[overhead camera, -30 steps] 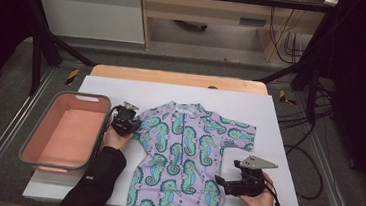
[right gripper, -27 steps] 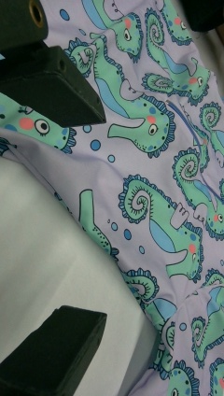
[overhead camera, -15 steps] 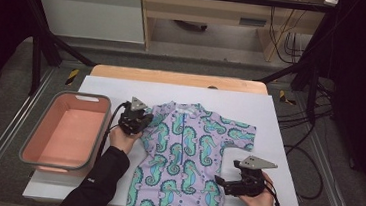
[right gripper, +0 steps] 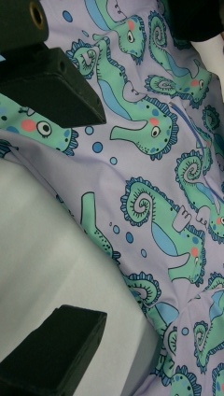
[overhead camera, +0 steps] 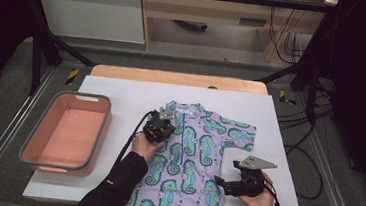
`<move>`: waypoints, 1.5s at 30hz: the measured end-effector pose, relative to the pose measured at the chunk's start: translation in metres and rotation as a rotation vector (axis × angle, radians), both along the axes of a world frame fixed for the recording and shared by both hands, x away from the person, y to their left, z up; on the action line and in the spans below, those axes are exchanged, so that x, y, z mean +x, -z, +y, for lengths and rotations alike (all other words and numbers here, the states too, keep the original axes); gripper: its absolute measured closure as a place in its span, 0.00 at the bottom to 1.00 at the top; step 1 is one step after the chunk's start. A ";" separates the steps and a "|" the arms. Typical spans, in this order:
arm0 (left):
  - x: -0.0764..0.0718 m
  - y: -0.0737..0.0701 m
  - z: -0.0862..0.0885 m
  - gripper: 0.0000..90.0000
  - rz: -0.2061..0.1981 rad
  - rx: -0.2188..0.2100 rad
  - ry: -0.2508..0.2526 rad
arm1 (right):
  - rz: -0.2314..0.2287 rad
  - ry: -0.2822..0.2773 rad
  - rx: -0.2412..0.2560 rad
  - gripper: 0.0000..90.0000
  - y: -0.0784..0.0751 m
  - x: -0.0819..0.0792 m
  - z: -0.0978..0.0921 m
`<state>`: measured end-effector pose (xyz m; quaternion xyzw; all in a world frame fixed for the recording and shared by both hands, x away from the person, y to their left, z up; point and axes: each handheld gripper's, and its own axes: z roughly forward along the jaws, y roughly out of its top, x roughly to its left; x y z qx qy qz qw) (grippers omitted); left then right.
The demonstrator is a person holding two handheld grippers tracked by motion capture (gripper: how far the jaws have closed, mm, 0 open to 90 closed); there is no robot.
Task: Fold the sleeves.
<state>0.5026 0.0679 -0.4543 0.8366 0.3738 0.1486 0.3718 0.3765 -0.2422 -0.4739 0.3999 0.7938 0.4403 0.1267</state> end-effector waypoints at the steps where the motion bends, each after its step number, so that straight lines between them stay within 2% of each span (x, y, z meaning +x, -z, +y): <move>1: 0.001 0.002 -0.001 0.98 0.009 -0.008 0.001 | 0.001 -0.001 0.000 0.07 0.000 0.000 0.000; 4: 0.001 0.004 0.000 0.94 0.033 -0.027 0.019 | 0.001 -0.002 -0.001 0.07 0.000 0.000 0.000; 6: 0.000 0.000 0.004 0.85 0.021 -0.029 0.026 | -0.002 -0.001 0.000 0.07 0.000 0.000 0.000; 7: -0.001 -0.002 0.006 0.77 0.016 -0.032 0.026 | -0.002 -0.002 0.000 0.07 0.000 0.000 0.000; 9: -0.002 -0.011 0.014 0.61 -0.024 -0.037 0.008 | 0.001 0.000 -0.002 0.07 0.001 0.000 0.000; 11: -0.001 -0.019 0.025 0.43 -0.042 -0.056 -0.017 | 0.000 0.000 -0.001 0.07 0.000 0.000 0.000; 13: 0.003 -0.025 0.038 0.35 -0.047 -0.065 -0.060 | 0.000 0.000 0.000 0.07 0.000 0.000 0.001; 15: 0.008 -0.026 0.050 0.26 -0.036 -0.084 -0.091 | -0.001 -0.002 -0.003 0.07 0.001 0.000 0.001; 17: 0.013 -0.025 0.062 0.22 -0.022 -0.073 -0.128 | 0.006 -0.001 -0.006 0.07 0.001 0.000 0.001; 19: 0.019 -0.020 0.071 0.18 0.040 -0.097 -0.153 | 0.006 -0.003 -0.007 0.07 0.001 0.000 0.001; 22: 0.023 -0.013 0.076 0.18 0.098 -0.130 -0.150 | 0.006 -0.003 -0.007 0.07 0.002 0.000 0.001; 24: 0.023 -0.010 0.074 0.23 0.110 -0.134 -0.140 | 0.007 -0.003 -0.007 0.07 0.002 0.001 0.001; 26: 0.024 -0.007 0.071 0.32 0.123 -0.149 -0.131 | 0.008 -0.003 -0.008 0.07 0.002 0.000 0.002; 32: 0.019 -0.004 0.060 0.73 0.167 -0.176 -0.056 | 0.005 -0.002 -0.004 0.07 0.002 0.000 0.001; 34: 0.014 -0.005 0.058 0.88 0.140 -0.192 -0.038 | 0.004 -0.004 -0.006 0.08 0.002 0.000 0.001; 36: 0.008 -0.007 0.056 0.95 0.118 -0.200 -0.012 | 0.003 -0.004 -0.006 0.08 0.001 0.000 0.001; 38: -0.002 -0.010 0.052 0.96 0.080 -0.192 0.029 | 0.005 -0.002 -0.006 0.08 0.002 0.000 0.001; 40: -0.013 -0.011 0.046 0.97 0.064 -0.181 0.078 | 0.006 -0.004 -0.008 0.08 0.002 0.000 0.001; 45: -0.037 -0.004 0.033 0.97 0.059 -0.121 0.175 | 0.007 -0.003 -0.007 0.08 0.002 0.000 0.002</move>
